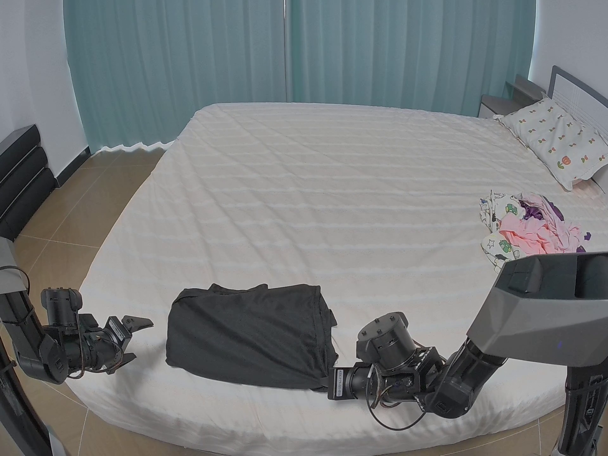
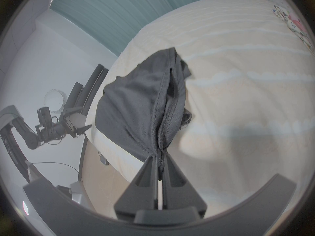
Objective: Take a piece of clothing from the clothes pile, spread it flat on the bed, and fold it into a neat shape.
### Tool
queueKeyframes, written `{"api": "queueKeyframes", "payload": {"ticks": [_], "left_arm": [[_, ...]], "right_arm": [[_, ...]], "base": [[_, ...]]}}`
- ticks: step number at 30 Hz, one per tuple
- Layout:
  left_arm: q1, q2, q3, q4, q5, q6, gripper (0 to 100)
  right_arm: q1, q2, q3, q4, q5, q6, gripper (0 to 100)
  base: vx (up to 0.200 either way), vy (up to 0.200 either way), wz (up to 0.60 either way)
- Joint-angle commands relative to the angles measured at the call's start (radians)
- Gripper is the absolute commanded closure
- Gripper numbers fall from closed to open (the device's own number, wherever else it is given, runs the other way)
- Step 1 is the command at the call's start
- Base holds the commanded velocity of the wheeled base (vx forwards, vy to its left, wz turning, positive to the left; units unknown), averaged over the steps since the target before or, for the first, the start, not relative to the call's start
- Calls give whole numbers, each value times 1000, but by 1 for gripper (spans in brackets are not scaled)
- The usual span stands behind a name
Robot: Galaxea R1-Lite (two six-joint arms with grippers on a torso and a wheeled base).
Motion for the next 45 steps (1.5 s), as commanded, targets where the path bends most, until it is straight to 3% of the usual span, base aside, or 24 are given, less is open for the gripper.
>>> {"api": "queueKeyframes", "payload": {"ticks": [1, 6, 20, 27, 28, 38, 45], "left_arm": [[-2, 5, 1, 0, 0, -2, 0], [-5, 8, 1, 0, -1, -2, 0], [-5, 17, 0, 0, 0, 1, 0], [-5, 17, 0, 0, 0, 1, 0], [-5, 17, 0, 0, 0, 0, 0], [-5, 19, 0, 0, 0, 0, 0], [-7, 19, 1, 0, -1, -6, 0]], "right_arm": [[-63, -94, 2, 10, 7, -3, 100], [-140, -106, -30, 36, 13, -6, 100], [-20, -83, 28, 53, 16, -9, 100], [-14, -69, 67, 56, 21, -77, 100], [-15, -66, 67, 56, 21, -86, 0], [-98, -114, 31, 35, 25, -92, 0], [-144, 7, -205, 42, 13, -52, 0]], "base": [[0, 0, 0], [0, 0, 0], [0, 0, 0], [0, 0, 0], [0, 0, 0], [0, 0, 0], [0, 0, 0]]}}
